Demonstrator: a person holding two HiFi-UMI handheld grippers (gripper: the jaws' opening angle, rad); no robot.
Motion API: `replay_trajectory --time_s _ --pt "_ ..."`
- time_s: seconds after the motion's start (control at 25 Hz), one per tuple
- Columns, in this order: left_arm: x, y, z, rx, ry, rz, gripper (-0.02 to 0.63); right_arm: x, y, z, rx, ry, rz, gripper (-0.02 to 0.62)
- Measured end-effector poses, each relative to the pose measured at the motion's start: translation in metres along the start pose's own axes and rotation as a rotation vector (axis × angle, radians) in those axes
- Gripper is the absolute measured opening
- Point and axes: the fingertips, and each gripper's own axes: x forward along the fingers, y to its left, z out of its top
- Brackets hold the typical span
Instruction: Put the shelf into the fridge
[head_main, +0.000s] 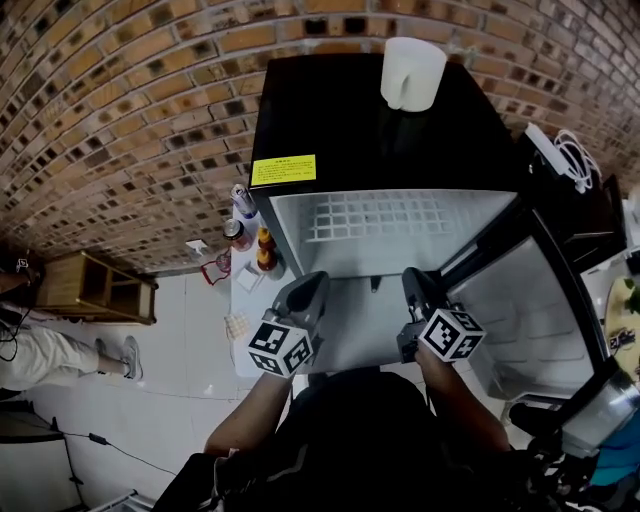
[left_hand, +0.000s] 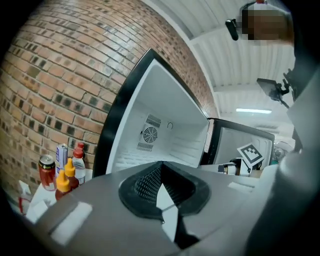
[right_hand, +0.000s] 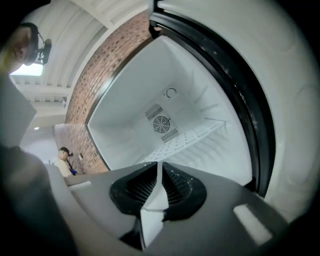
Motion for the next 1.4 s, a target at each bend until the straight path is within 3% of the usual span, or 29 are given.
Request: replay_trajectory --time_s 0.12,0.32,0.48,0.6,0.72,0.92,1.04,1.16,1.24,1.4 --pt "-0.019 0.001 0.005 0.048 -0.012 0.008 -0.008 -0.011 0.019 0.0 -0.107 0.019 0.005 0.018" --pt "-0.046 0.005 0.007 0.085 -0.015 0.019 -0.008 -0.028 0.033 0.006 -0.189 -0.014 -0.004 0.006" --pt "-0.053 0.002 0.001 0.088 0.011 -0.038 -0.008 -0.043 0.055 0.018 -0.392 -0.081 -0.047 0.006" --pt "-0.052 0.001 -0.009 0.027 0.057 -0.059 -0.007 -0.048 0.071 0.017 -0.375 -0.089 -0.033 0.006" --pt "-0.051 -0.008 -0.013 0.036 0.079 -0.097 -0.006 -0.053 0.081 0.019 -0.341 -0.117 -0.016 0.006" --pt "-0.058 -0.026 -0.003 -0.015 0.048 -0.169 -0.006 -0.068 0.092 0.01 -0.493 -0.075 -0.1 0.006" --pt "-0.061 -0.04 0.001 -0.115 0.004 -0.262 -0.006 -0.077 0.086 0.002 -0.454 -0.052 -0.137 0.006" --pt "-0.066 -0.054 0.0 -0.229 -0.015 -0.355 -0.006 -0.087 0.086 0.0 -0.511 -0.043 -0.182 0.006" --pt "-0.066 -0.057 0.001 -0.225 -0.01 -0.36 -0.006 -0.087 0.089 0.005 -0.544 -0.047 -0.177 0.006" --pt "-0.067 -0.06 0.011 -0.156 -0.002 -0.336 -0.006 -0.09 0.084 0.017 -0.459 -0.085 -0.115 0.006"
